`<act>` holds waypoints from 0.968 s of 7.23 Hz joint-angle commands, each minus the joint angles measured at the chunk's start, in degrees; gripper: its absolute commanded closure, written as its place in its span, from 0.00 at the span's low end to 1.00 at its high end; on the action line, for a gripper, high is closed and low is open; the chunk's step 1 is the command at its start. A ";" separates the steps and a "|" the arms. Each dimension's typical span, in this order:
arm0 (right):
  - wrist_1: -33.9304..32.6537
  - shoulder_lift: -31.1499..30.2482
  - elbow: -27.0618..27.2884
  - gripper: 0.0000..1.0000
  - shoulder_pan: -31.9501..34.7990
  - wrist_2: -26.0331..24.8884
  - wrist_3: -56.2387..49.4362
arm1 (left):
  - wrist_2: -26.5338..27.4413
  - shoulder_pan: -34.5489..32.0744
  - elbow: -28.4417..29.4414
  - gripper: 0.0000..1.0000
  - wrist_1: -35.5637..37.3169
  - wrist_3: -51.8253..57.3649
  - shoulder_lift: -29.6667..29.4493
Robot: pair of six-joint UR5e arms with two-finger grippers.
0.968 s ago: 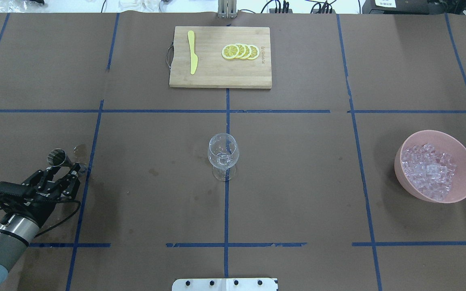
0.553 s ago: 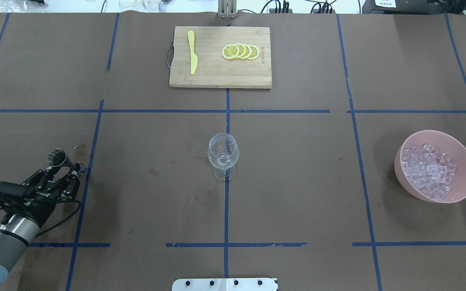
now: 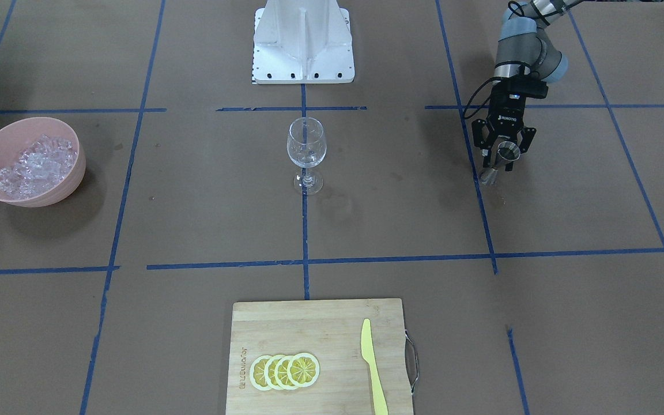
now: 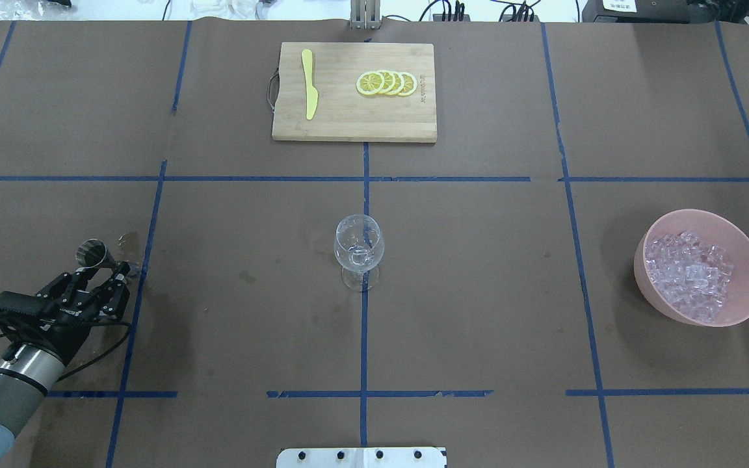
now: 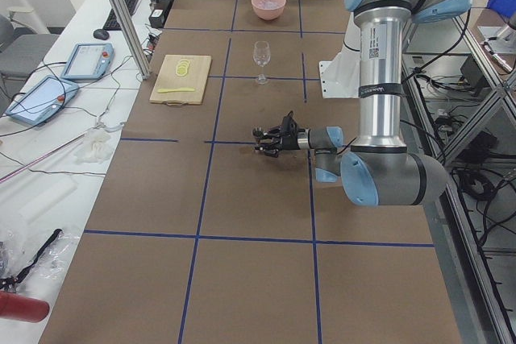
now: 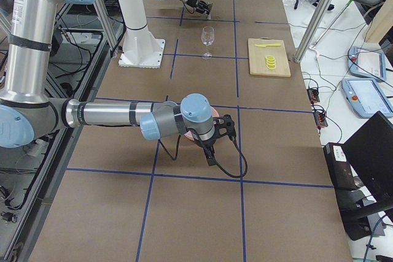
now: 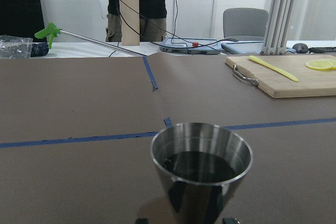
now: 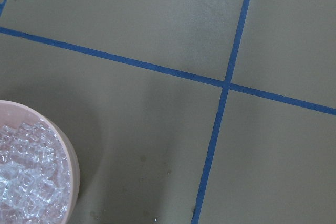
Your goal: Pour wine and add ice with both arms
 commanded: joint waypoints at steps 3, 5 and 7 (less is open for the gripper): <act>0.00 0.00 -0.08 0.00 0.00 -0.03 0.00 | 1.44 0.03 0.02 0.56 0.00 0.23 -0.09; 0.00 0.00 -0.08 0.00 0.00 -0.03 0.00 | 1.61 0.03 0.38 0.61 0.18 0.23 -0.79; 0.00 0.00 -0.16 0.00 0.00 -0.03 0.00 | 1.61 0.03 0.81 0.61 0.18 0.23 -0.88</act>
